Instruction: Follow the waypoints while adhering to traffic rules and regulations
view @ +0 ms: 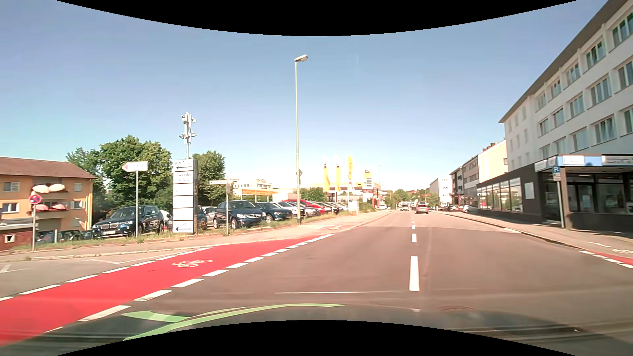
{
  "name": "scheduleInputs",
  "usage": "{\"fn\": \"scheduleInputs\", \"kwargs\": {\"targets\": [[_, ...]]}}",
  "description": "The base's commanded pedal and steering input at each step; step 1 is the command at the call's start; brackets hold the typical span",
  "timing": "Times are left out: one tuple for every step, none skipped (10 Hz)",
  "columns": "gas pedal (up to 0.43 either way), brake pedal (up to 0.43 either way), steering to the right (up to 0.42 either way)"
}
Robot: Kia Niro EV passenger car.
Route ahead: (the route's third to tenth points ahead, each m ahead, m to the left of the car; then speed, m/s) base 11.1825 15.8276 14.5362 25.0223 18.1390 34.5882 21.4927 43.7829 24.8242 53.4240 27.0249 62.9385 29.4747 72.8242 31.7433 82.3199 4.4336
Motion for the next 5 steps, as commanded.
{"fn": "scheduleInputs", "kwargs": {"targets": [[0.0, 0.0, -0.407], [0.0, 0.0, -0.411], [0.0, 0.0, -0.412], [0.0, 0.0, -0.417], [0.0, 0.0, -0.426]]}}
